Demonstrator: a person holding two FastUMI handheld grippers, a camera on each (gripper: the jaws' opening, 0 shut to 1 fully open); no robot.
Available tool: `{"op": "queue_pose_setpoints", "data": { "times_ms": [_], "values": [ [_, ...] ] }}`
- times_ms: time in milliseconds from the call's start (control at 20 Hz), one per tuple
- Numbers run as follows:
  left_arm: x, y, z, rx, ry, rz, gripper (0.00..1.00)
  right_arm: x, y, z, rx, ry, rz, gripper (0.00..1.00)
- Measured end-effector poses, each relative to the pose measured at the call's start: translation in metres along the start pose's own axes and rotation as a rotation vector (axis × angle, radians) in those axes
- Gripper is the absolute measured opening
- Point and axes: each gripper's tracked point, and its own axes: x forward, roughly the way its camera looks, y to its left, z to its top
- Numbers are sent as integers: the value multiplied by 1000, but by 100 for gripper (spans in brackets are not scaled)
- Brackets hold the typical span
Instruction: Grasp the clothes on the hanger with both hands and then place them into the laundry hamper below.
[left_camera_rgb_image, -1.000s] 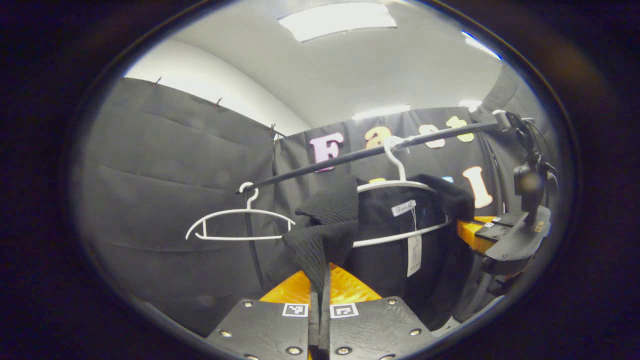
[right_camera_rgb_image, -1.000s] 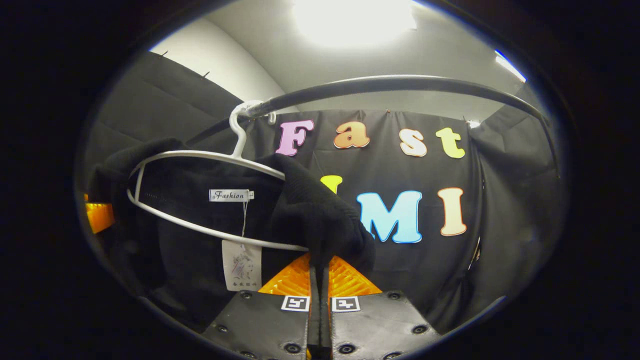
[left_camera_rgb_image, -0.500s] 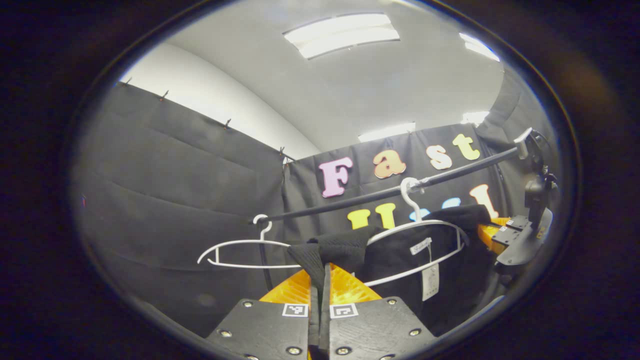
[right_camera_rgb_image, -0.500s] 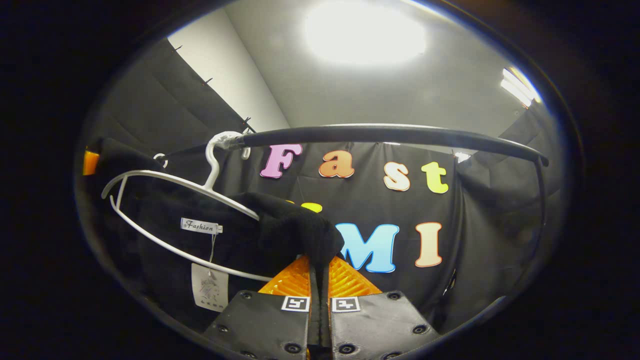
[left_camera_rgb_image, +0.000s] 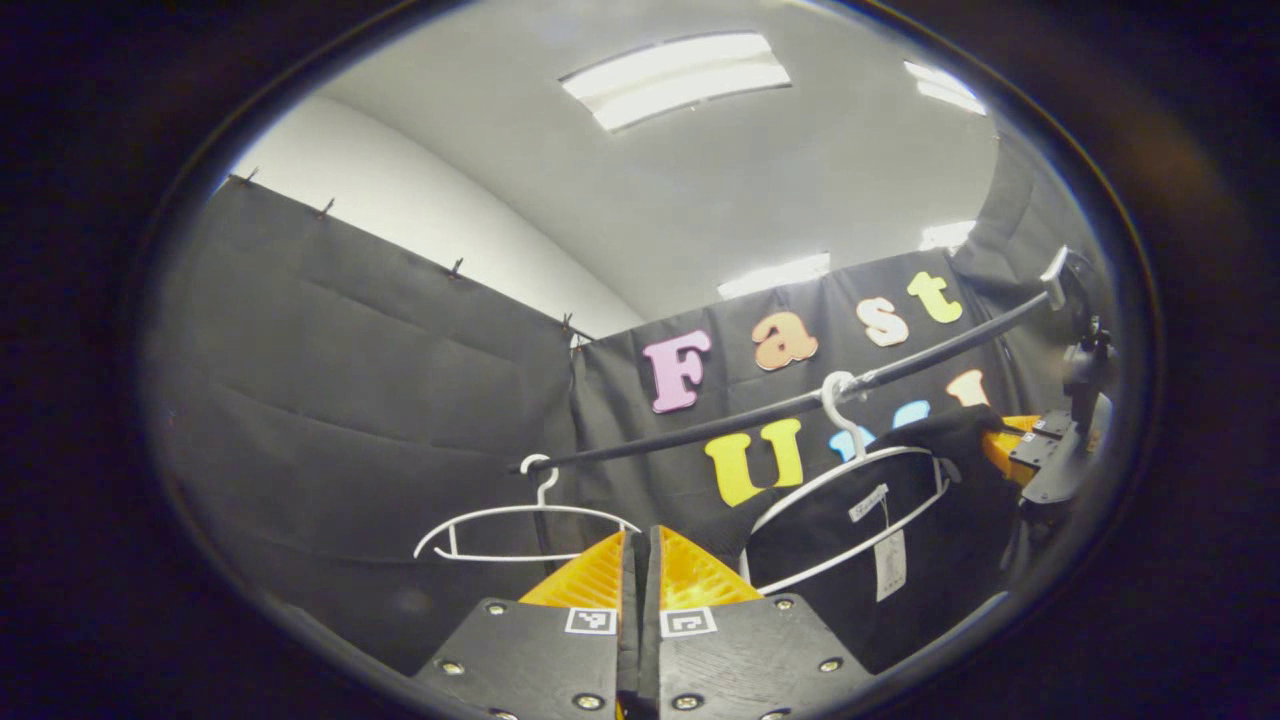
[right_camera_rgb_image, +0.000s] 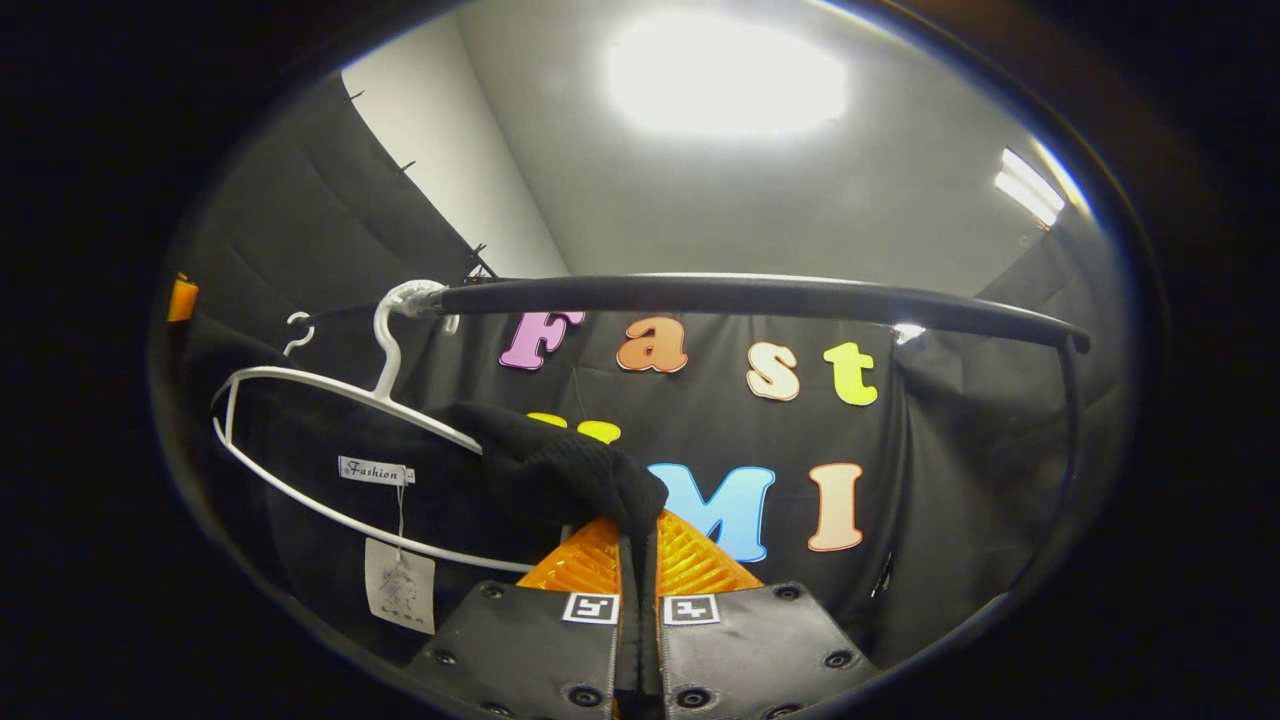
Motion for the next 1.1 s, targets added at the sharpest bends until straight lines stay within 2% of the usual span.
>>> {"op": "queue_pose_setpoints", "data": {
  "times_ms": [200, 350, 600, 700, 800, 950, 1000, 1100],
  "values": [
    [1, -2, -13, -24, 34, -19, 0, -1, 2, -4, 13, 19, 6, 2],
    [-2, -13, -36, -50, 110, -61, 0, -4, 3, -4, 12, 17, 10, 1],
    [-15, -37, -47, -81, 136, -136, 0, -7, 6, -6, 6, 21, 13, 2],
    [-20, -46, -50, -98, 151, -159, 5, -7, 5, -6, 7, 21, 11, 2],
    [-20, -62, -62, -128, 183, -202, 29, -7, 4, -6, 4, 21, 8, 2],
    [-18, -74, -78, -159, 217, -209, 70, -7, 4, -7, -1, 20, 6, 2],
    [-16, -77, -85, -167, 230, -203, 77, -7, 4, -8, -2, 19, 6, 2],
    [-11, -81, -99, -186, 264, -185, 80, -7, 4, -9, -6, 23, 8, 2]
  ]
}}
